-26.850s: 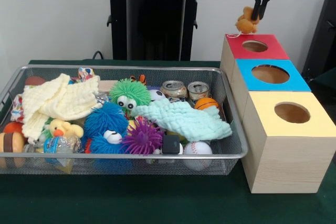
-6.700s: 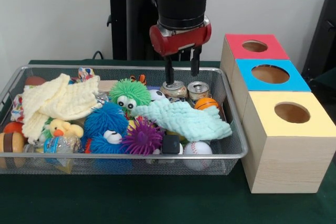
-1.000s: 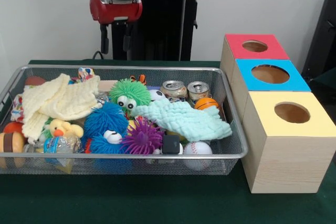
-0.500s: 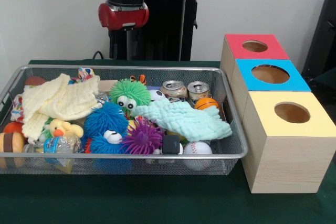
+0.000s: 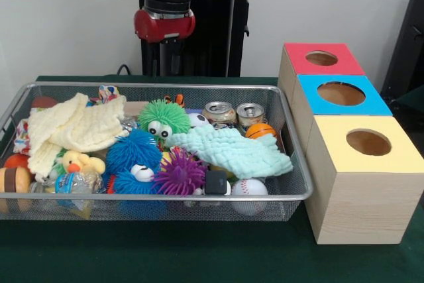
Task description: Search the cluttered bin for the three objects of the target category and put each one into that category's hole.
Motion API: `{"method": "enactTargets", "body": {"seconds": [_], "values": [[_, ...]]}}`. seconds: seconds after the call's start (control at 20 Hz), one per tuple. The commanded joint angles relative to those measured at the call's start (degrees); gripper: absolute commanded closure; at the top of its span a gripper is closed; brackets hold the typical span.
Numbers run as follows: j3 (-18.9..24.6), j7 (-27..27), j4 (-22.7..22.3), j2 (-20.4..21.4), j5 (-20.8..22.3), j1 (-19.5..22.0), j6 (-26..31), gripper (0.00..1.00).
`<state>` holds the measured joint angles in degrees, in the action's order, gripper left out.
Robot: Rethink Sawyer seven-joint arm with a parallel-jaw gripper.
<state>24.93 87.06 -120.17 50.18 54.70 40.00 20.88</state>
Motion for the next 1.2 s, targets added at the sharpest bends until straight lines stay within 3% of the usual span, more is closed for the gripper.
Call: {"method": "enactTargets", "body": {"seconds": [0.05,0.7,1.2], "values": [[-6.41,10.02,-1.76,-2.71,3.96,-2.64,-5.95,0.0],[-13.22,9.46,0.64,-7.38,3.01,-6.84,-11.95,0.0],[-15.58,7.98,2.64,-10.67,1.78,-8.1,-14.55,0.0]]}}
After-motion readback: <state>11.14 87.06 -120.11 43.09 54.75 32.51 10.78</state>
